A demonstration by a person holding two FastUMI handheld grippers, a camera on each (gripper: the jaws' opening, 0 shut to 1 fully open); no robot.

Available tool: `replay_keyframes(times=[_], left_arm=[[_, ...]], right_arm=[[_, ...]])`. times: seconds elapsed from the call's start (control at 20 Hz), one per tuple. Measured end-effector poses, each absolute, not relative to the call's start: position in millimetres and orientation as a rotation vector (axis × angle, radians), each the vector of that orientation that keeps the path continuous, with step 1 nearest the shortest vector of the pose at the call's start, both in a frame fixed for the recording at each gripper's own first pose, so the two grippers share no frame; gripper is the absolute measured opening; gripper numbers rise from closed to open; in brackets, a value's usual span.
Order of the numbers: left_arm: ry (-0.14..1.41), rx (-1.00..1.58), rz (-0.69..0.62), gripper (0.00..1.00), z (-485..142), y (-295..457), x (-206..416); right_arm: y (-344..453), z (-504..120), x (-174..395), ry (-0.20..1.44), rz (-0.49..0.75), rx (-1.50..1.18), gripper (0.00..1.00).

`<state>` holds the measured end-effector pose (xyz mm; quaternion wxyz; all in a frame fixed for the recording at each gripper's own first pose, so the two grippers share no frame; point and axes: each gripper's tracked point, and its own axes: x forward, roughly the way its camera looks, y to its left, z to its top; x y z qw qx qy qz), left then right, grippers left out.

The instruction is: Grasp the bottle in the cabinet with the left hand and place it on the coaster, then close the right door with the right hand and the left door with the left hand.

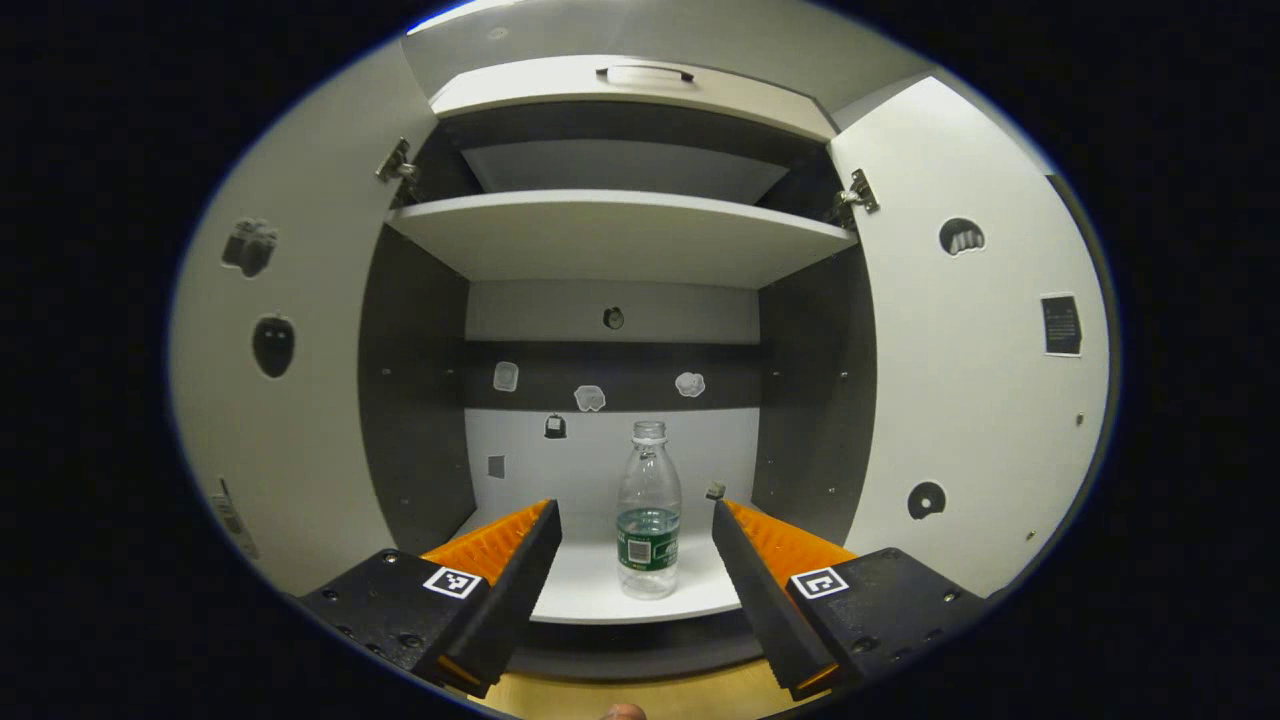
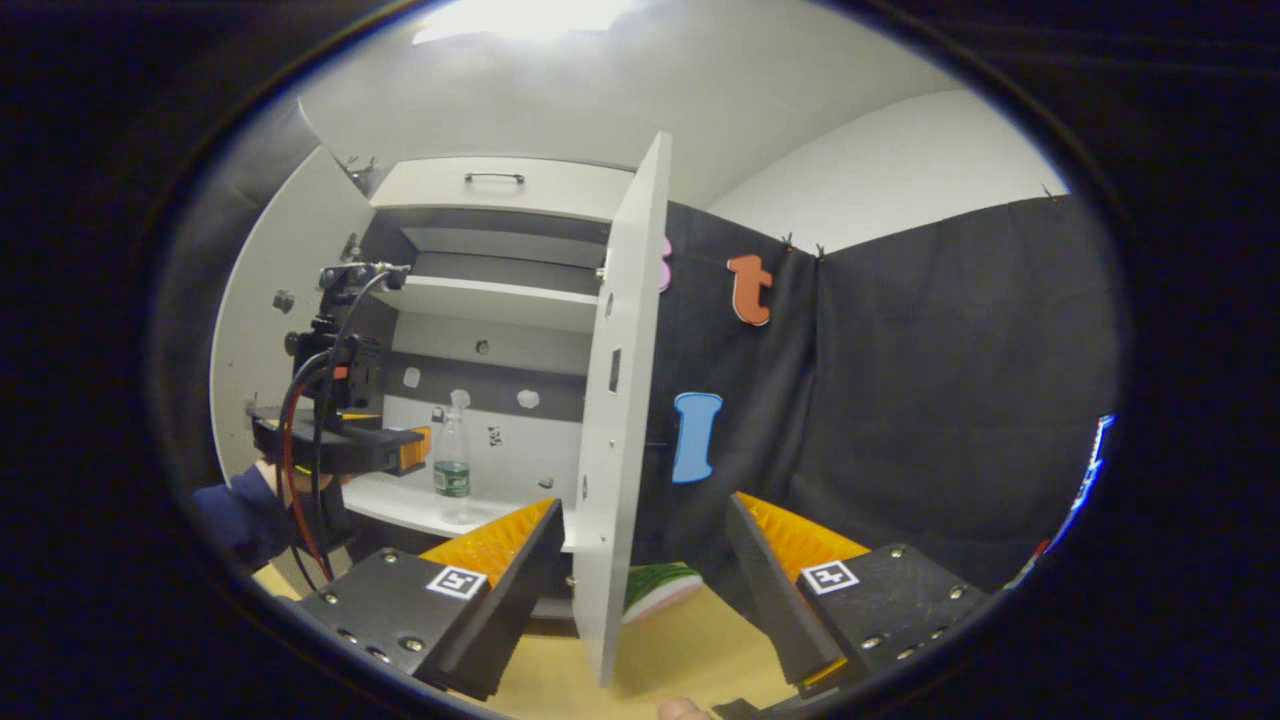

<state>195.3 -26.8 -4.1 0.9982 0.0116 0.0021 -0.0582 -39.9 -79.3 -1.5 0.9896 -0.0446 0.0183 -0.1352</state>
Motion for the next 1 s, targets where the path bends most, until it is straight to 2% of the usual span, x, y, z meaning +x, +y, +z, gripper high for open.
replay_keyframes(times=[0.4,0.7,0.8,0.85,1.0], left_arm=[[0.077,0.025,-0.084,0.96,-29.0,-36.1,285.9],[0.153,0.009,-0.069,0.96,-54.1,-35.2,319.2],[0.168,0.016,-0.073,0.92,-58.5,-36.9,322.7],[0.161,0.025,-0.072,0.82,-56.6,-35.4,325.6],[0.168,0.023,-0.085,0.80,-57.0,-37.7,323.7]], right_arm=[[-130.6,-5.2,-60.7,0.063,-0.462,-0.135,0.99],[-134.3,-17.4,-53.4,0.087,-0.463,-0.138,0.97],[-131.7,-23.2,-48.6,0.092,-0.450,-0.137,0.97],[-130.6,-24.7,-48.1,0.095,-0.445,-0.138,0.97],[-131.1,-28.7,-44.5,0.097,-0.432,-0.138,0.96]])
